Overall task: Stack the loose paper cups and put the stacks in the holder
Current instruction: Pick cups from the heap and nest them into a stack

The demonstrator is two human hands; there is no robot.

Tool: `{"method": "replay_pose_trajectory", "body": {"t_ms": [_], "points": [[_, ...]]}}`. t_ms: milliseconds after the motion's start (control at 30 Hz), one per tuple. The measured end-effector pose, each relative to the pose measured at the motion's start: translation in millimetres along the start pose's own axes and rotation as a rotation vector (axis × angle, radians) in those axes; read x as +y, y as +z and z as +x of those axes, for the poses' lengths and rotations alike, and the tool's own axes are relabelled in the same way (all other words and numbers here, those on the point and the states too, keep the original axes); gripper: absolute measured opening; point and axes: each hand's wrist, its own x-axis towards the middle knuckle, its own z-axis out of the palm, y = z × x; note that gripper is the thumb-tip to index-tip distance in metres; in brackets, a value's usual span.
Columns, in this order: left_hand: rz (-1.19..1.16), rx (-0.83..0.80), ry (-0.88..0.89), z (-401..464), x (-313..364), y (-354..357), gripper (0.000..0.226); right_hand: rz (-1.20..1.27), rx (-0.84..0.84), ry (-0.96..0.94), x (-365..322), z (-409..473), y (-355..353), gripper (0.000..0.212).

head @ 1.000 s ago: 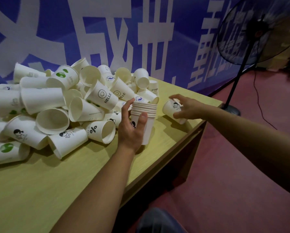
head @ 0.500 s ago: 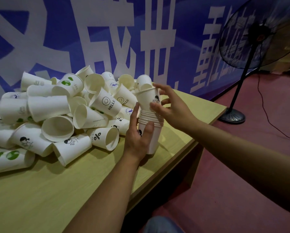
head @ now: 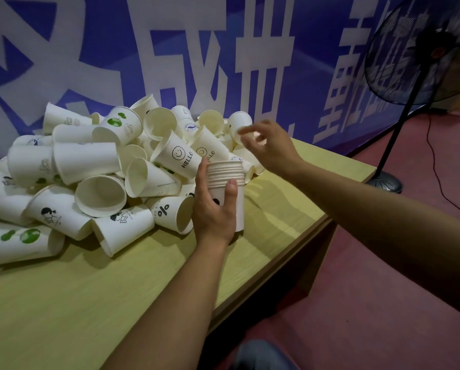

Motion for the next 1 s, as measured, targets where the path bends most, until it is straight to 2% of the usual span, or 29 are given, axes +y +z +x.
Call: {"method": "replay_pose_trajectory", "body": {"t_ms": [300,633,833,1000], "points": [[-0.008,-0.005,0.061,3.4,-6.2,1.9,0.066,-0.074,0.110,0.219,15.8,97.1,34.4,0.050],[0.001,-0.009,0.105,5.4,-7.5,6.0,0.074,-0.106,0.006,0.318,25.9,106.0,33.4,0.071],[-0.023,-0.017,0.088,3.9,-4.9,3.7,0.073,0.075,0.047,0.304,24.5,79.7,10.6,0.089],[-0.100,-0.128,0.054,0.4,0.0,2.9,0.069,0.326,0.000,0.160,3.5,23.3,-19.0,0.091]]}}
